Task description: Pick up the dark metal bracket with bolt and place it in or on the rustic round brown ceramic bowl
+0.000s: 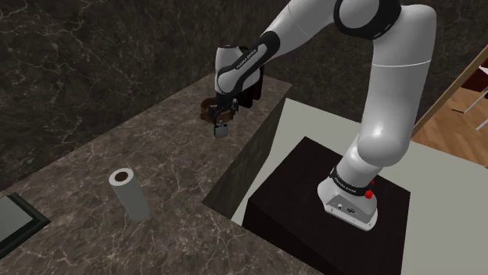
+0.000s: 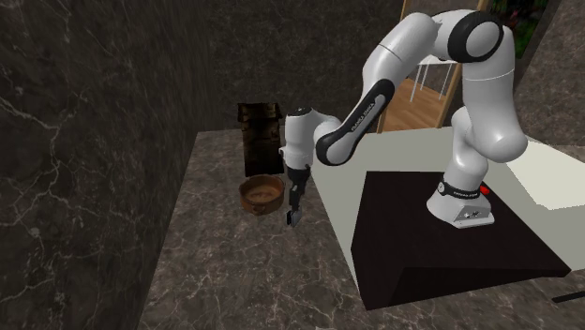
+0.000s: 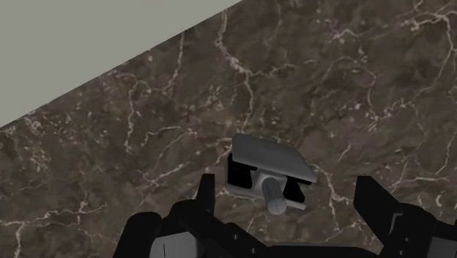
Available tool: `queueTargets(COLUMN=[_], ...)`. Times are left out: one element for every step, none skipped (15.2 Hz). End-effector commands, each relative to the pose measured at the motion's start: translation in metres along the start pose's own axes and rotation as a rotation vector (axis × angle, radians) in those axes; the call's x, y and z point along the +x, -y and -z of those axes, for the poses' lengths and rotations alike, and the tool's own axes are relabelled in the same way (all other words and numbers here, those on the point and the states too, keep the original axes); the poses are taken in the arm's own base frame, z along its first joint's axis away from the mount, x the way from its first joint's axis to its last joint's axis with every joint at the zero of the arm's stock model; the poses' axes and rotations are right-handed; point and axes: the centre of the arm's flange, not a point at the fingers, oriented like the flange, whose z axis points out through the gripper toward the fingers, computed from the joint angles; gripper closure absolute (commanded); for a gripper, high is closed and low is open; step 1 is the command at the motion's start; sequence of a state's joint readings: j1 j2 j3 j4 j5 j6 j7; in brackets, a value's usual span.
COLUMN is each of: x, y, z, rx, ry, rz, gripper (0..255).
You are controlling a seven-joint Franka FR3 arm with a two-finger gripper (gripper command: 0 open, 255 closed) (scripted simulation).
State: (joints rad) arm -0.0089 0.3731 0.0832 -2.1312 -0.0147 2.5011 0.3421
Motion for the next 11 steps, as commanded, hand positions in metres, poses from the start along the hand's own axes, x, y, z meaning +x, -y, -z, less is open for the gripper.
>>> queueTargets(x=[0.003,0.003,0.003,0.003,0.003,0.003,0.003,0.003,0.003,0.003,0.003], y=[0.001,0.001,0.001,0.001,0.001,0.001,0.001,0.001,0.001,0.001,0.001], z=[-0.012,-0.017,-0.022,-0.028,-0.033,-0.038,-0.041,-0.041,-0.041,-0.041,-0.041], rx=[0.0,0.0,0.0,0.0,0.0,0.0,0.0,0.0,0.0,0.0,0.0], ry=[0.002,0.002,0.002,0.002,0.002,0.002,0.002,0.002,0.002,0.002,0.002], rz=[-0.003,-0.003,-0.003,-0.003,-0.003,-0.003,-0.003,-0.003,-0.003,-0.003,-0.003], gripper=[0,0,0,0,0,0,0,0,0,0,0])
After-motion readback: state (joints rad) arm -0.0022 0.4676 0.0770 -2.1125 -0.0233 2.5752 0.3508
